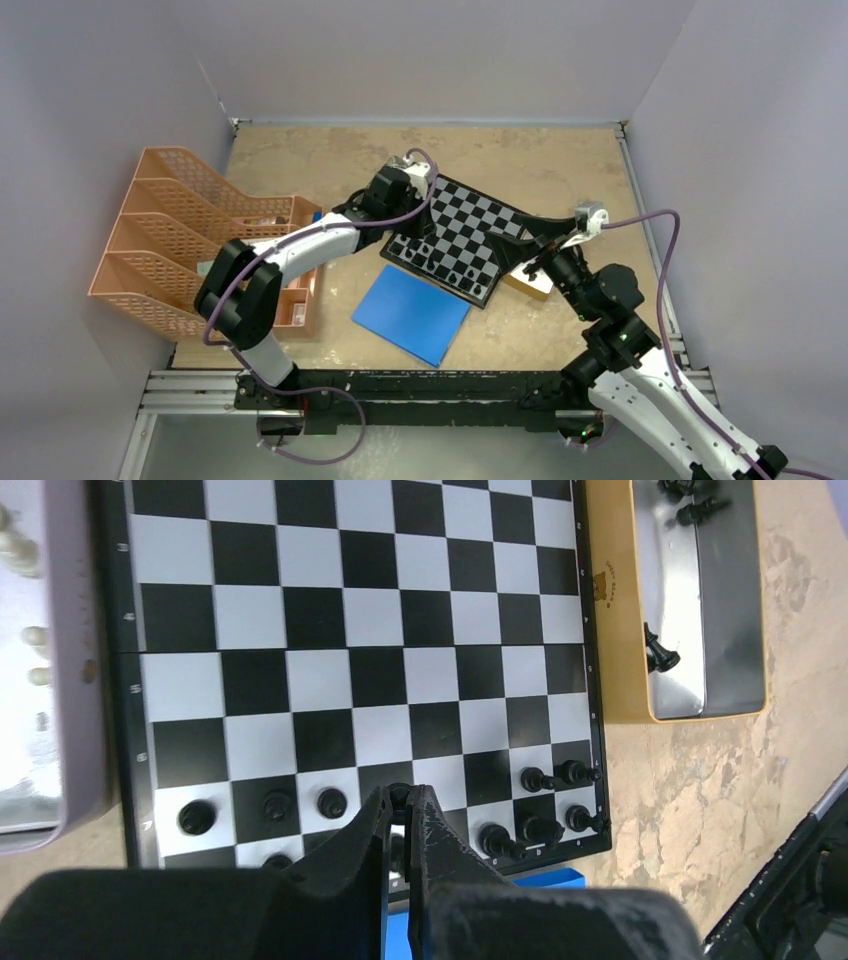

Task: Set up the chess pieces on the board
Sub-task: Place the chess piece on the chessboard.

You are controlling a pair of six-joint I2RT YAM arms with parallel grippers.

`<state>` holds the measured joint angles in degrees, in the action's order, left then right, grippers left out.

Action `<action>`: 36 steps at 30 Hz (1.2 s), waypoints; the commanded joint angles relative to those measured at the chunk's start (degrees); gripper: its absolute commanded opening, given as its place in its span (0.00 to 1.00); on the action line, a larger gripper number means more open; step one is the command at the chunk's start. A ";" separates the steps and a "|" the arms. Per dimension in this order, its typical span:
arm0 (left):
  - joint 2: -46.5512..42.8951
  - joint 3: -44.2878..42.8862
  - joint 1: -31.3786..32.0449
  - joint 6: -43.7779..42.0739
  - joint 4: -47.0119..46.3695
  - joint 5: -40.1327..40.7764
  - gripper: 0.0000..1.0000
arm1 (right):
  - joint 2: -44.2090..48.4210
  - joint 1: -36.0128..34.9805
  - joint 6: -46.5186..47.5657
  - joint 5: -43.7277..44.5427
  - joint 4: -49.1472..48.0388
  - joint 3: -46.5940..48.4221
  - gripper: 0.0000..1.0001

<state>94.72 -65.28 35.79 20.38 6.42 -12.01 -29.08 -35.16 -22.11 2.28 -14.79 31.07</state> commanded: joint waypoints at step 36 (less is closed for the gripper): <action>10.26 -2.58 6.22 -0.14 -3.08 9.48 0.00 | 3.30 -0.09 1.31 11.34 3.39 2.87 0.99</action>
<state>104.57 -65.43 42.02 20.38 3.62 -3.55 -25.87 -35.16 -21.58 11.53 -9.50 31.81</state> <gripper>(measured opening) 0.038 0.987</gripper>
